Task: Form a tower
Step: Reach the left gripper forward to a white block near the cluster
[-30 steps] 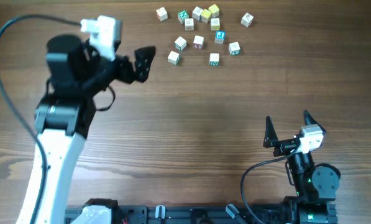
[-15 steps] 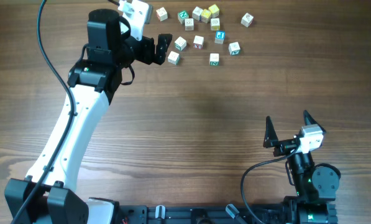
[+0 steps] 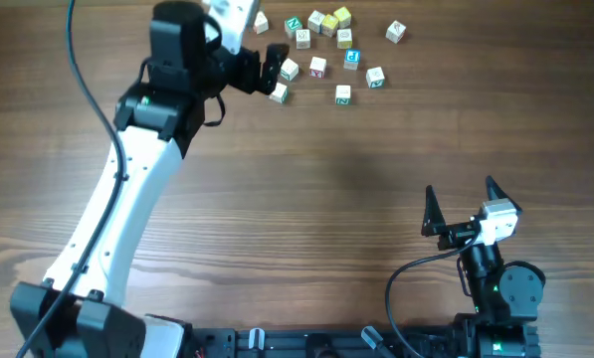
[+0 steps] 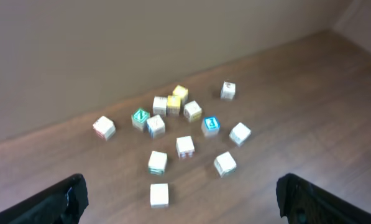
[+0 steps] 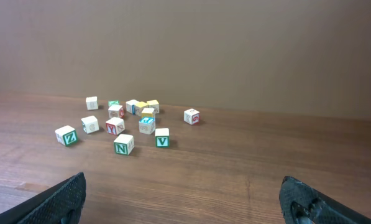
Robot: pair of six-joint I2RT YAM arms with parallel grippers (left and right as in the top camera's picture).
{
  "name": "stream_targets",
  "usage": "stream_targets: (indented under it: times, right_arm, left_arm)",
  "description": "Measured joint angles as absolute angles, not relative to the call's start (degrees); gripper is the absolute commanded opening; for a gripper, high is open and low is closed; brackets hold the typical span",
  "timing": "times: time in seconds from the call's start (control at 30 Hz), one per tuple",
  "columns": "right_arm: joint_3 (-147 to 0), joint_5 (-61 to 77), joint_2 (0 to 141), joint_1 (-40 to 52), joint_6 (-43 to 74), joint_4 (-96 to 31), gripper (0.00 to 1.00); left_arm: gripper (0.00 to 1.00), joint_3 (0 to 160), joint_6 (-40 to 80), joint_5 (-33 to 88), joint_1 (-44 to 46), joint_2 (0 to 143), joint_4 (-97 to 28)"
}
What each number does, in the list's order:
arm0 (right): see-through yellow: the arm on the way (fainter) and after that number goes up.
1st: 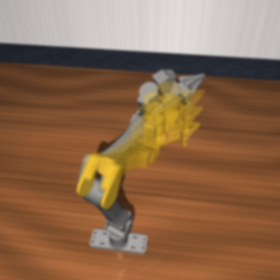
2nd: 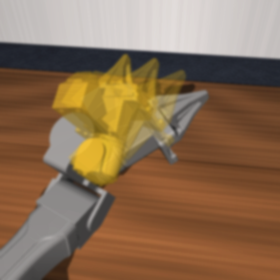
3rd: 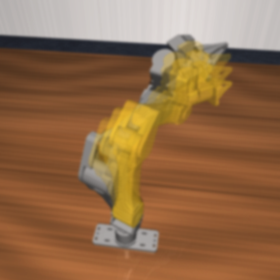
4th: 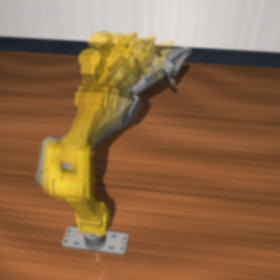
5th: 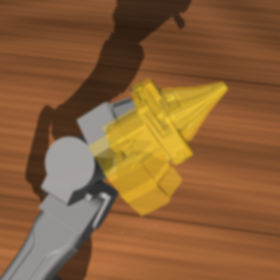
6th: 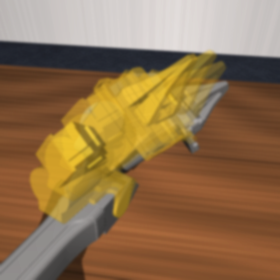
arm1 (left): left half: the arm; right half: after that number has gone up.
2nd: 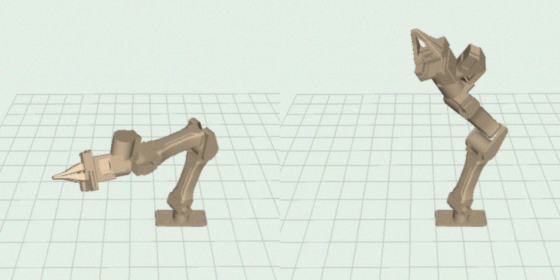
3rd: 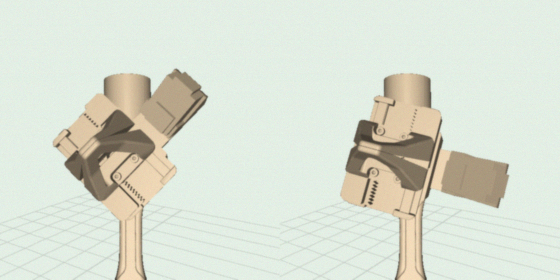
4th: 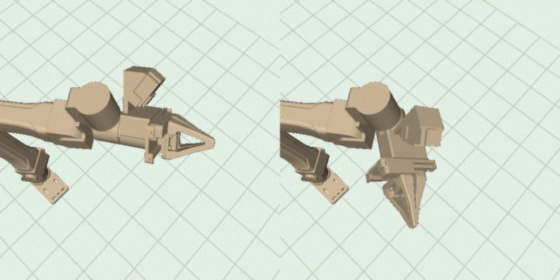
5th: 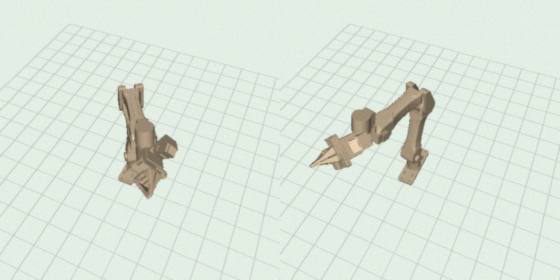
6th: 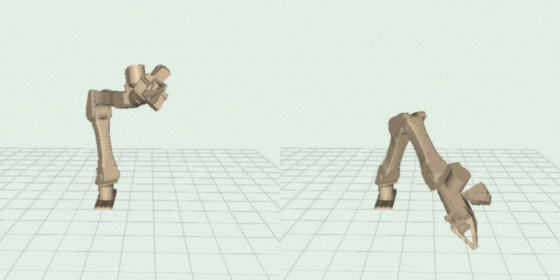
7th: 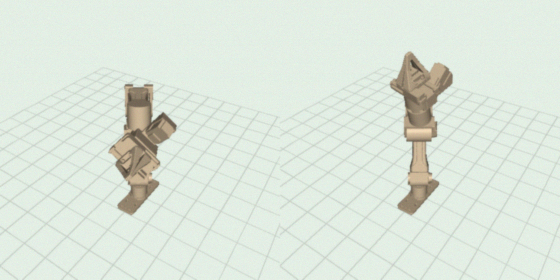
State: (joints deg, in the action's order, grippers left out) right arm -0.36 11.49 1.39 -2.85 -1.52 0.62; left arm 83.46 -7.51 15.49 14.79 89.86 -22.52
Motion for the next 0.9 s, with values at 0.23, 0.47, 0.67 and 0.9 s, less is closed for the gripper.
stream_targets:
  times: [0.23,0.47,0.67,0.9]
  right_arm:
    - [-0.4,11.5,1.4,-2.9,-1.5,0.6,1.0]
    - [-0.4,11.5,1.4,-2.9,-1.5,0.6,1.0]
    - [-0.4,11.5,1.4,-2.9,-1.5,0.6,1.0]
    - [-0.4,11.5,1.4,-2.9,-1.5,0.6,1.0]
  left_arm:
    - [1.0,107.4,-7.9,12.8,16.3,104.7,-37.8]
    - [1.0,107.9,-10.3,12.4,16.3,111.5,-38.6]
    - [1.0,107.9,-13.0,12.2,16.3,117.7,-38.6]
    - [1.0,108.0,-16.4,12.2,16.3,122.1,-35.6]
